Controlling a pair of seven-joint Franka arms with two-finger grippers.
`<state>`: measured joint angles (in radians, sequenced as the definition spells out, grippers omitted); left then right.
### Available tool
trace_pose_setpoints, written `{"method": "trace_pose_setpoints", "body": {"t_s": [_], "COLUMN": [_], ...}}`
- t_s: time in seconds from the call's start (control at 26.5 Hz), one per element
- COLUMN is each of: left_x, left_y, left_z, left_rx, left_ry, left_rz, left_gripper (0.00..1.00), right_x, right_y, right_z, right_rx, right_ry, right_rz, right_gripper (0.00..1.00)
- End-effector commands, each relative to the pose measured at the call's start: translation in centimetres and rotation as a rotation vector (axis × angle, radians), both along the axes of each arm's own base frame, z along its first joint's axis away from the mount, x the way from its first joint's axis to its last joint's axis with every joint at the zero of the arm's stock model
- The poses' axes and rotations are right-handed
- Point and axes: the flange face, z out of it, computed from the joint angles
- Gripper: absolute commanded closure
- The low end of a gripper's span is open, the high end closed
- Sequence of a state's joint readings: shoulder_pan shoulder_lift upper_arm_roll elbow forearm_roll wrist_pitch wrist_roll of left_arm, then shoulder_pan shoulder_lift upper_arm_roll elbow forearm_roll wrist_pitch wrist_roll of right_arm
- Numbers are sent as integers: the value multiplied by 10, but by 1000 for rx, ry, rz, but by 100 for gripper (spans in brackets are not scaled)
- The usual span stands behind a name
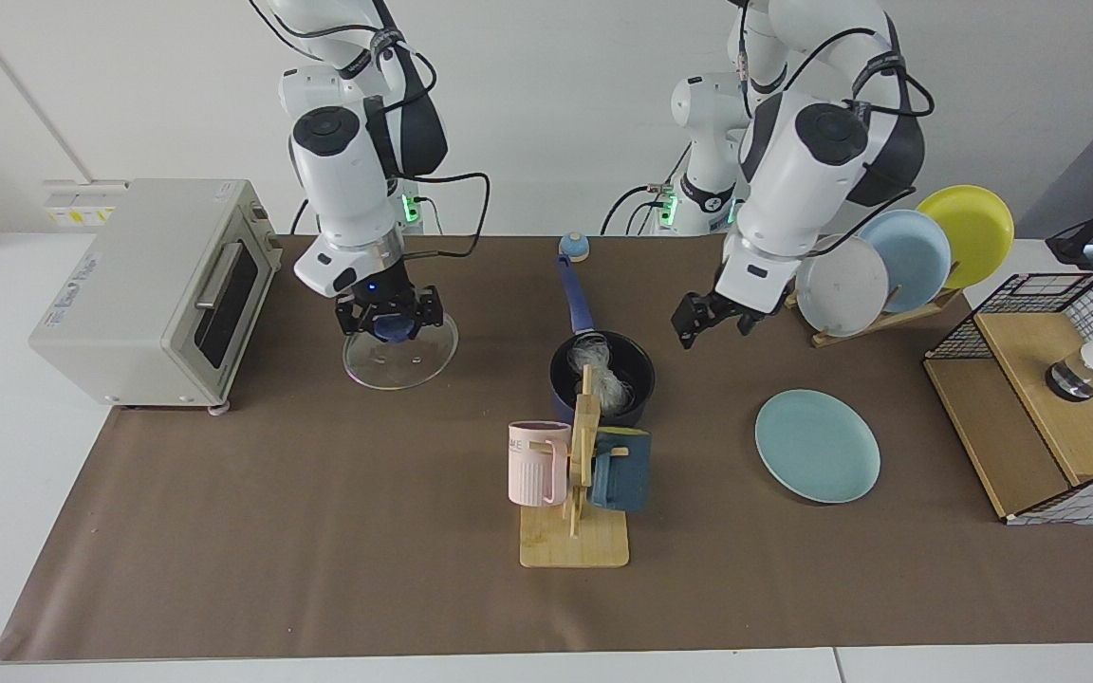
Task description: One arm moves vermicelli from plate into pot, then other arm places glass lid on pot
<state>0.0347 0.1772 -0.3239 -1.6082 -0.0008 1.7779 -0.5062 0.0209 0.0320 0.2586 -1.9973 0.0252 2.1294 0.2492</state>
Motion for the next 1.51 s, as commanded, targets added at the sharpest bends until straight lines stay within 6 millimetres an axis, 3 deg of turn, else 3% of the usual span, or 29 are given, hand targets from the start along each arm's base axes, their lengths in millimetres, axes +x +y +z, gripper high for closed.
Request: {"method": "trace_pose_setpoints", "body": {"t_s": [0.0, 0.15, 0.3, 0.49, 0.6, 0.72, 0.79, 0.87, 1.25, 1.47], "left_x": [-13, -19, -20, -19, -16, -15, -14, -15, -17, -18], "left_y": [69, 122, 163, 191, 183, 155, 133, 124, 120, 123], "left_z": [33, 44, 48, 50, 51, 53, 52, 52, 53, 56], "left_rx": [43, 46, 37, 0, 6, 8, 11, 18, 16, 17], "left_ry": [21, 37, 34, 8, -9, -17, -24, -25, -14, -16], "left_rz": [-57, -113, -159, -158, -177, -212, -257, -276, -280, -273], "left_gripper": [0, 0, 0, 0, 0, 0, 0, 0, 0, 0], "right_x": [5, 7, 3, 11, 13, 18, 20, 23, 19, 22], "right_y": [51, 94, 138, 183, 210, 229, 235, 238, 276, 282], "right_z": [15, 22, 9, 4, -4, -10, -12, -18, -43, -50], "right_rx": [34, 6, 11, -2, -24, -11, -2, 2, 22, 39], "right_ry": [-4, -3, 39, 30, 28, 25, 24, 24, 9, 21], "right_rz": [-66, -93, -115, -134, -159, -181, -184, -195, -203, -209], "right_gripper": [100, 100, 100, 100, 100, 100, 100, 100, 100, 100]}}
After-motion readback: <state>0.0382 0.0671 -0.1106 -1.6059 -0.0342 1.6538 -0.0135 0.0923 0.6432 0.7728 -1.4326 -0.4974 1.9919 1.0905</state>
